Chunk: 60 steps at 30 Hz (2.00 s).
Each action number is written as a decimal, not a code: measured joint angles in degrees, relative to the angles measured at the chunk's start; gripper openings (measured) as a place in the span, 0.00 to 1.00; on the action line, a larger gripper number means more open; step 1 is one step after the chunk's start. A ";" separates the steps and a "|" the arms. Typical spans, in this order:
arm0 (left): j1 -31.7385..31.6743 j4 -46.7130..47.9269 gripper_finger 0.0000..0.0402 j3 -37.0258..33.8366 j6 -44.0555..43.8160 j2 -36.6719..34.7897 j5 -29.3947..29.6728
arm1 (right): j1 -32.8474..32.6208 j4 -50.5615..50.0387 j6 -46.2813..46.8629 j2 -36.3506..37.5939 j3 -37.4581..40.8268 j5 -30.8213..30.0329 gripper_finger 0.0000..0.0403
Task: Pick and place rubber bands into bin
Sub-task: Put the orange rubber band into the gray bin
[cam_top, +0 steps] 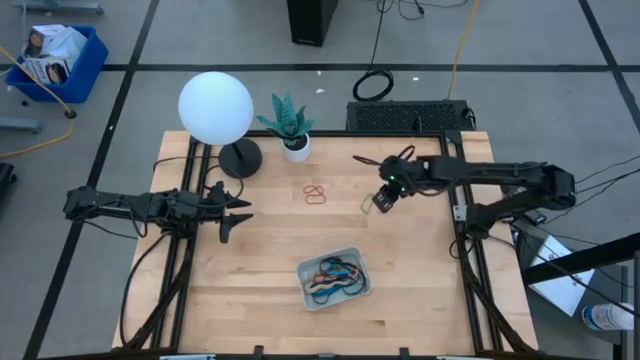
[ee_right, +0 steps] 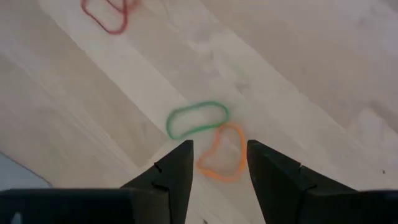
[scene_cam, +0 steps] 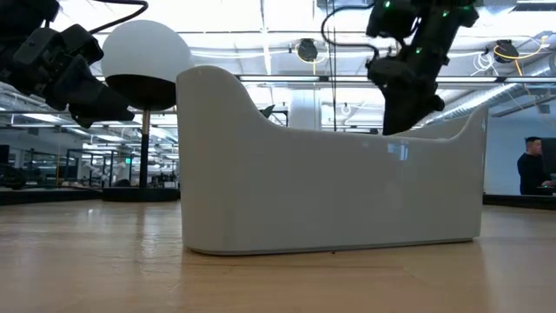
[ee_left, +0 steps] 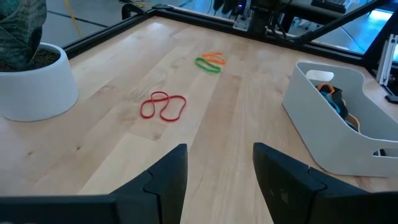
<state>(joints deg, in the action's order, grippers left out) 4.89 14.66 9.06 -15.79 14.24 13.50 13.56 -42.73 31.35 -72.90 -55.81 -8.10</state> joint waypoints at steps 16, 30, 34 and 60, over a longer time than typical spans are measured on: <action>0.02 0.09 0.47 -0.02 -1.55 0.00 0.00 | 2.64 -0.61 2.32 -13.61 -0.02 0.71 0.35; 0.02 0.12 0.47 -0.02 -1.67 0.00 -0.02 | 4.15 2.44 2.06 -14.95 4.15 2.37 0.34; 0.02 0.13 0.47 -0.01 -1.09 0.01 -0.03 | 4.15 5.07 3.26 -14.95 7.31 2.54 0.34; 0.02 0.13 0.47 -0.02 -1.51 0.02 -0.04 | 4.00 13.26 2.28 -14.84 13.62 5.16 0.01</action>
<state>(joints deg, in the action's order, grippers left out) 4.90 14.79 9.04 -17.30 14.26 13.45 17.56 -29.47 33.62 -87.74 -42.19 -2.94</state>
